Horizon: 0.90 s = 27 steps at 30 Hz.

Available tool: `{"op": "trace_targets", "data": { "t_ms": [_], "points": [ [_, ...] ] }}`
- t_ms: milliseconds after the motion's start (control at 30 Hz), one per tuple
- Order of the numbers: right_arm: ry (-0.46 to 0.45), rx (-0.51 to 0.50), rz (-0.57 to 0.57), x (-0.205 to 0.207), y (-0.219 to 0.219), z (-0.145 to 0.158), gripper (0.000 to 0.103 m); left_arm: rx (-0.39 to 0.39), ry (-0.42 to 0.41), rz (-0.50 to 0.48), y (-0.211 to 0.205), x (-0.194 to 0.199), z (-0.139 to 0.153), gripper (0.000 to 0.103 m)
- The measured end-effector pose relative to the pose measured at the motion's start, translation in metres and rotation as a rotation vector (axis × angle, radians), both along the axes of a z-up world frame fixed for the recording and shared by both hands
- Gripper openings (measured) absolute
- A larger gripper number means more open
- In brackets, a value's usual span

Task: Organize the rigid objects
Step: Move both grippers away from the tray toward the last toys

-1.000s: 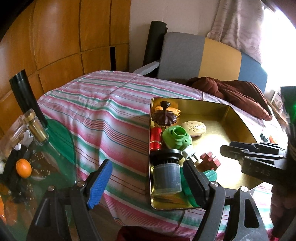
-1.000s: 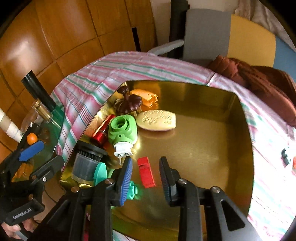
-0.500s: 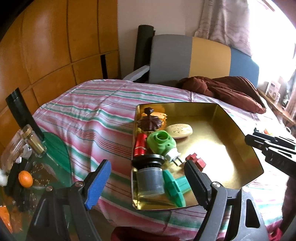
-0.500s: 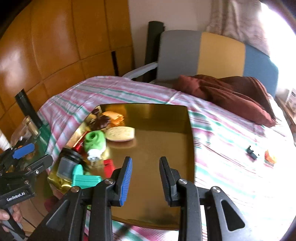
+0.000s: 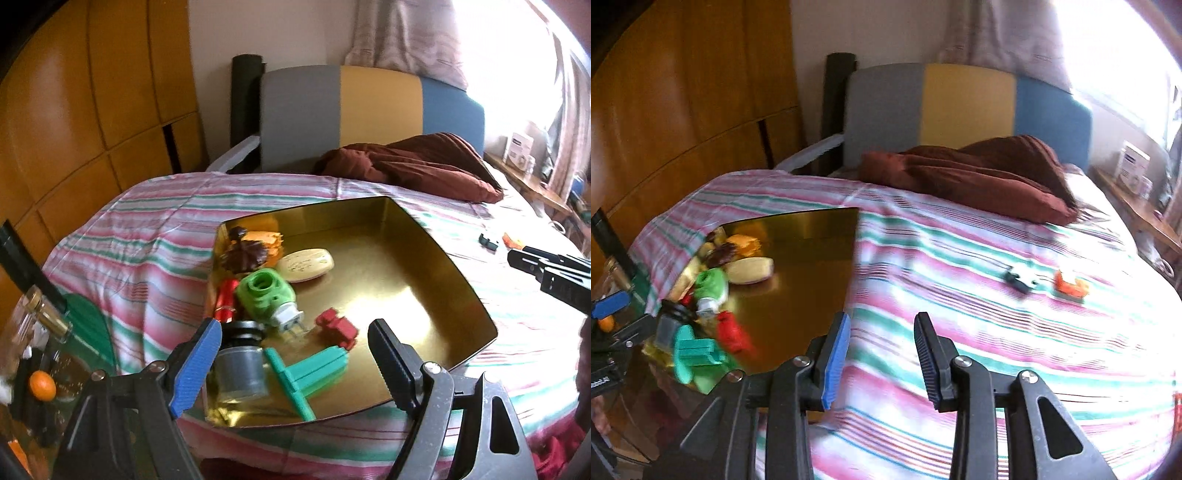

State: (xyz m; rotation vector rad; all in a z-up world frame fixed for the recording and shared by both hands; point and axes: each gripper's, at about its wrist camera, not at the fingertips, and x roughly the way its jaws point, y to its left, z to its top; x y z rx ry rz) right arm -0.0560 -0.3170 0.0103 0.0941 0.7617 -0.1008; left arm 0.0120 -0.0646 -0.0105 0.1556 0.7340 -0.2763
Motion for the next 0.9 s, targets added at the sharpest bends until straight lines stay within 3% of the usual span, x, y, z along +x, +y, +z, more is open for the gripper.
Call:
{"op": "trace_targets", "data": {
  "t_ms": [300, 533, 700, 900],
  "points": [
    [0.030, -0.010, -0.193, -0.012, -0.096, -0.003, 0.036, 0.019, -0.009, -0.124, -0.051, 0.003, 0.008, 0.082],
    [0.057, 0.007, -0.405, -0.027, -0.181, -0.027, 0.036, 0.053, -0.015, -0.212, -0.097, 0.006, 0.010, 0.082],
    [0.087, 0.141, -0.570, -0.042, -0.225, -0.043, 0.036, 0.072, -0.016, -0.290, -0.138, 0.007, 0.009, 0.082],
    [0.092, 0.227, -0.611, -0.048, -0.239, -0.046, 0.036, 0.089, -0.012, -0.354, -0.185, 0.011, 0.005, 0.082]
  ]
}}
